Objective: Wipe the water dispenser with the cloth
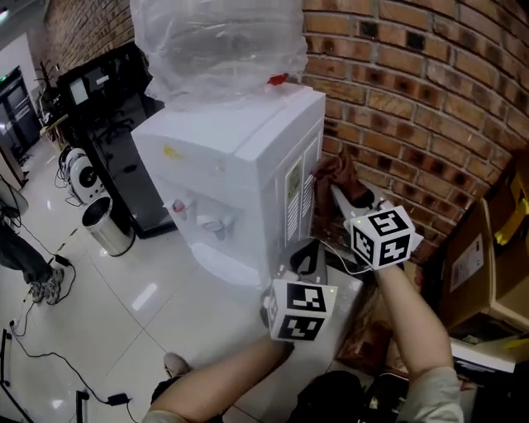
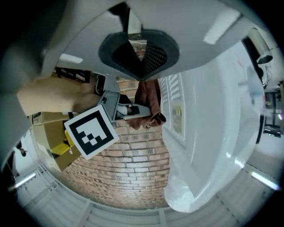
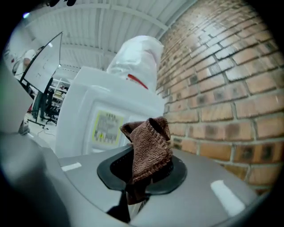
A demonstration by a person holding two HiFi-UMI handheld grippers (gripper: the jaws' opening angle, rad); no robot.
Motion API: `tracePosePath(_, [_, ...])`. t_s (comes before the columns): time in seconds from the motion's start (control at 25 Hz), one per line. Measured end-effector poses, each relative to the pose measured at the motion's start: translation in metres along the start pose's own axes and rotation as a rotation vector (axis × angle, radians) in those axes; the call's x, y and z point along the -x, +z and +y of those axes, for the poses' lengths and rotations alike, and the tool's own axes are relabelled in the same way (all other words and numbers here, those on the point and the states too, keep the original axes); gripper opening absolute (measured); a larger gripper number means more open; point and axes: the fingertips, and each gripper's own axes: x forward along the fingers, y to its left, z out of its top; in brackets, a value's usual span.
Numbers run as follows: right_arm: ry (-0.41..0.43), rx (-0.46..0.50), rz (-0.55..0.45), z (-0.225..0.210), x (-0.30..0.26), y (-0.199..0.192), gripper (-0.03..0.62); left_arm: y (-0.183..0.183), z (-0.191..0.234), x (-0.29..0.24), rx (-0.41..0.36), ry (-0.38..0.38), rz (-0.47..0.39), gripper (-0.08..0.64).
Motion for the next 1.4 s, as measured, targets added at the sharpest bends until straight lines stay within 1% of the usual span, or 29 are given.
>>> tracePosePath(0.12, [-0.015,0.055,-0.070,-0.011,-0.003,0.069,0.078,0.065,0.008,0.007,-0.036,0.019,-0.085,-0.002])
tracePosePath(0.28, [-0.034,0.071,-0.134,-0.021,-0.014,0.134,0.078,0.137,0.017,0.022,-0.078,0.041,-0.198,-0.002])
tracePosePath(0.36, [-0.050,0.066,-0.156,-0.028,-0.022,0.155,0.078,0.160,0.020,0.030,-0.097,0.053,-0.236,-0.002])
tracePosePath(0.48, [-0.093,0.059,-0.145,-0.041,-0.041,0.165,0.077,0.169,0.027,0.033,-0.101,0.071,-0.245,-0.002])
tracePosePath(0.6, [-0.117,0.057,-0.085,-0.050,-0.061,0.150,0.077,0.158,0.030,0.029,-0.088,0.075,-0.220,-0.002])
tracePosePath(0.76, [-0.132,0.021,-0.070,-0.056,-0.070,0.124,0.074,0.133,0.030,0.018,-0.067,0.068,-0.183,-0.002])
tracePosePath(0.84, [-0.137,0.015,-0.041,-0.058,-0.073,0.104,0.073,0.119,0.029,0.011,-0.049,0.060,-0.162,-0.002])
tracePosePath(1.04, [-0.128,0.008,0.052,-0.054,-0.080,0.041,0.072,0.073,0.019,-0.008,-0.010,0.026,-0.096,-0.002])
tracePosePath(1.16, [-0.118,-0.004,0.104,-0.048,-0.083,0.000,0.072,0.035,0.009,-0.017,0.008,0.004,-0.038,-0.002])
tracePosePath(1.28, [-0.101,-0.033,0.162,-0.037,-0.083,-0.048,0.072,-0.004,0.001,-0.025,0.015,-0.011,0.026,-0.002])
tracePosePath(1.4, [-0.081,-0.061,0.222,-0.025,-0.083,-0.096,0.072,-0.036,-0.004,-0.031,0.013,-0.013,0.066,-0.002])
